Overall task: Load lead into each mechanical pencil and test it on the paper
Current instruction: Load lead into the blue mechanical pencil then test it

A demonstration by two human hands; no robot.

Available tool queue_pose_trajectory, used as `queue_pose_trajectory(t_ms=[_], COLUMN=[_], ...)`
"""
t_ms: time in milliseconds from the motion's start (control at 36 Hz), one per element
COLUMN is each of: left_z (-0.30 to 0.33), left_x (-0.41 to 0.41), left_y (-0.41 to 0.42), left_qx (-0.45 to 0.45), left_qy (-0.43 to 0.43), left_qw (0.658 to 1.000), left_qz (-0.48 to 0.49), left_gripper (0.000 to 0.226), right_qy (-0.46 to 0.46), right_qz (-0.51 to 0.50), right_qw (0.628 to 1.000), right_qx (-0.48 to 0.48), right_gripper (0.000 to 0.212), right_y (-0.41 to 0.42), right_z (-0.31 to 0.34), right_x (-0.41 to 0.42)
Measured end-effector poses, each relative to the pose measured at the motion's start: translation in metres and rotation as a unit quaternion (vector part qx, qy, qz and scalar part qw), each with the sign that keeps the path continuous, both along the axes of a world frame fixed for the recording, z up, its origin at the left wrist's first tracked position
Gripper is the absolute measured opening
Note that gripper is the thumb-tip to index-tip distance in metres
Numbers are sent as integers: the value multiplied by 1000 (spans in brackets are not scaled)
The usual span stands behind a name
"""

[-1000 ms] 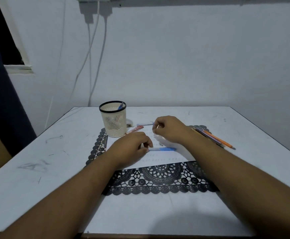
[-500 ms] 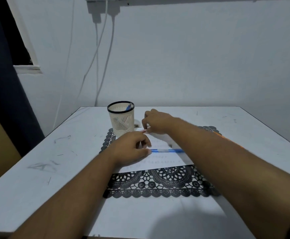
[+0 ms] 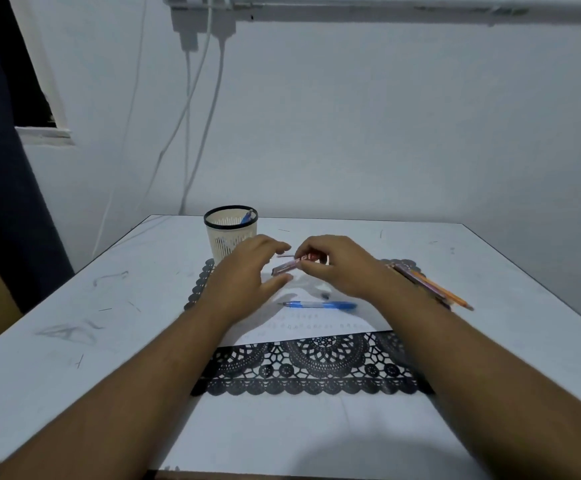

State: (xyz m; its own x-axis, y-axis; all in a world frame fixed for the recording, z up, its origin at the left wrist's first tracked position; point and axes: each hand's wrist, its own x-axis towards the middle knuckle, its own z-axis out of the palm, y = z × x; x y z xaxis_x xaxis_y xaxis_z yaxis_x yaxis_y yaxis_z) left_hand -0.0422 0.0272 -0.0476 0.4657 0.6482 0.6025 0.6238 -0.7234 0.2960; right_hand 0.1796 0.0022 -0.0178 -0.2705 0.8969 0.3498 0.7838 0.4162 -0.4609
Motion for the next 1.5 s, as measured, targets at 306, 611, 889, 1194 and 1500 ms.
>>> queue_pose_trajectory(t_ms=[306, 611, 889, 1194, 1500], left_z=[-2, -6, -2, 0, 14], left_x=[4, 3, 4, 3, 1], left_y=[-2, 2, -5, -6, -11], left_qx=[-5, -13, -55, -69, 67], left_qy=[12, 8, -3, -43, -25], left_qw=[1000, 1000, 998, 996, 997], left_qz=[-4, -18, -40, -46, 9], left_gripper=[29, 19, 17, 17, 25], right_qy=[231, 346, 313, 339, 588], right_qz=[1, -10, -21, -14, -54], right_qw=[972, 936, 948, 940, 772], right_qx=[-42, -60, -60, -40, -234], right_gripper=[13, 15, 11, 18, 11], right_y=[-23, -22, -26, -30, -32], right_z=[-21, -22, -17, -12, -9], right_x=[-11, -8, 0, -1, -18])
